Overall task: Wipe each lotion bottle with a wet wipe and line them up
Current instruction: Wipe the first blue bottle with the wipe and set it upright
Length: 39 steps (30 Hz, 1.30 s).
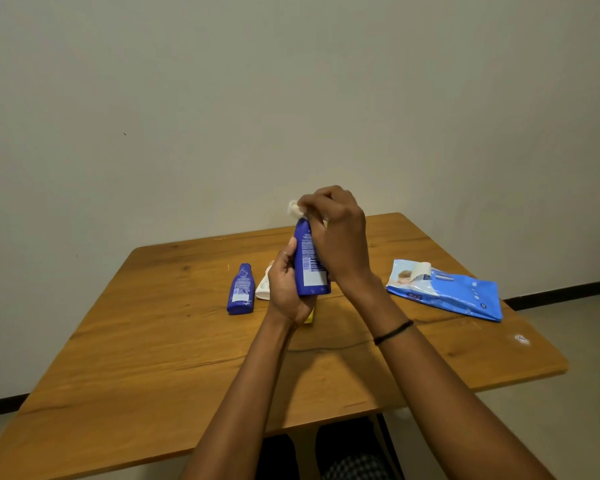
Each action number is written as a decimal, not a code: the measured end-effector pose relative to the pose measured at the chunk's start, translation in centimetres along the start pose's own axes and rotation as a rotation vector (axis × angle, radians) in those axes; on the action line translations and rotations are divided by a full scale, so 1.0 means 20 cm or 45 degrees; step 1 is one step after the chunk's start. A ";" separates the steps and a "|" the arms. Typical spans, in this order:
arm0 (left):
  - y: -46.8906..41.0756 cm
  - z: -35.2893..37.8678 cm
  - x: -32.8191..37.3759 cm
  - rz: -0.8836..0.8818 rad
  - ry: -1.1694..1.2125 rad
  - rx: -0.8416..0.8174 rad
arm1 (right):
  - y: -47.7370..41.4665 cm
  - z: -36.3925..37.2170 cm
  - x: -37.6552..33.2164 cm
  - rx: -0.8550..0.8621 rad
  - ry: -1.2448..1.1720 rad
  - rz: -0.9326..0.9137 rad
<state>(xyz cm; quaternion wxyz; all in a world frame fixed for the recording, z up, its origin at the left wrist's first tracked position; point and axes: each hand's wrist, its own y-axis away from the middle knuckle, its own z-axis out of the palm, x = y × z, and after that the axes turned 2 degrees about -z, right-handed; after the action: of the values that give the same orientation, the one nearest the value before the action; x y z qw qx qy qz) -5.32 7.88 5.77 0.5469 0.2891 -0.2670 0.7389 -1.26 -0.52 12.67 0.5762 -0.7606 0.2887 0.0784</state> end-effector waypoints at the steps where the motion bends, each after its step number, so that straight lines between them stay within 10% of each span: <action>1: 0.00 0.01 0.00 -0.001 -0.017 0.003 | -0.03 0.00 0.00 0.004 0.002 -0.001; 39: -0.06 -0.01 0.10 -0.031 0.190 -0.189 | 0.43 0.02 0.04 -0.147 -0.079 -0.134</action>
<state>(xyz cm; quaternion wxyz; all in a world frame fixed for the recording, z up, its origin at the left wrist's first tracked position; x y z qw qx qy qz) -4.69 9.65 7.23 0.5941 0.1952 -0.2760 0.7299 -5.02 -1.98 4.96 0.5433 -0.8039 0.2251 0.0881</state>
